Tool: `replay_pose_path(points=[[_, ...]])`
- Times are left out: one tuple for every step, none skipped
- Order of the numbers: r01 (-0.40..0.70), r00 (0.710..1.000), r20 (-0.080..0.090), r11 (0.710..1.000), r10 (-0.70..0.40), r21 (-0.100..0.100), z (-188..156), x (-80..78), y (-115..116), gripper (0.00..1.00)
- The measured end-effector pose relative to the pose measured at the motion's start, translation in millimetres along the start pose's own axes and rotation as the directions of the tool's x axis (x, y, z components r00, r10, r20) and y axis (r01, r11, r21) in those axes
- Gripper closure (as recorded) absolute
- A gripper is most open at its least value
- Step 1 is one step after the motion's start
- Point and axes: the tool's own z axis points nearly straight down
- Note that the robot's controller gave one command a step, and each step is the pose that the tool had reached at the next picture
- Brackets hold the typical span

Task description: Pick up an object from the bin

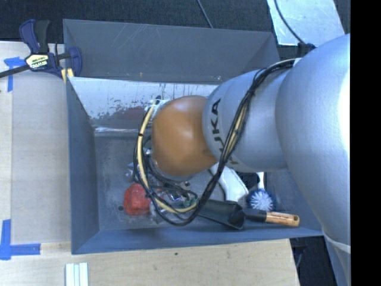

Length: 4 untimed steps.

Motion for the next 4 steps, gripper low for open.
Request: replay_pose_path(points=[[-0.428,0.904,0.005,0.904,0.428,-0.003,30,12.9,-3,0.0],[-0.029,1.0,0.008,1.0,0.029,0.001,28,15.4,-88,1.0],[-0.03,1.0,0.008,1.0,0.03,0.001,28,15.4,-88,1.0],[-0.031,0.999,0.008,1.0,0.031,-0.001,23,15.8,-87,1.0]])
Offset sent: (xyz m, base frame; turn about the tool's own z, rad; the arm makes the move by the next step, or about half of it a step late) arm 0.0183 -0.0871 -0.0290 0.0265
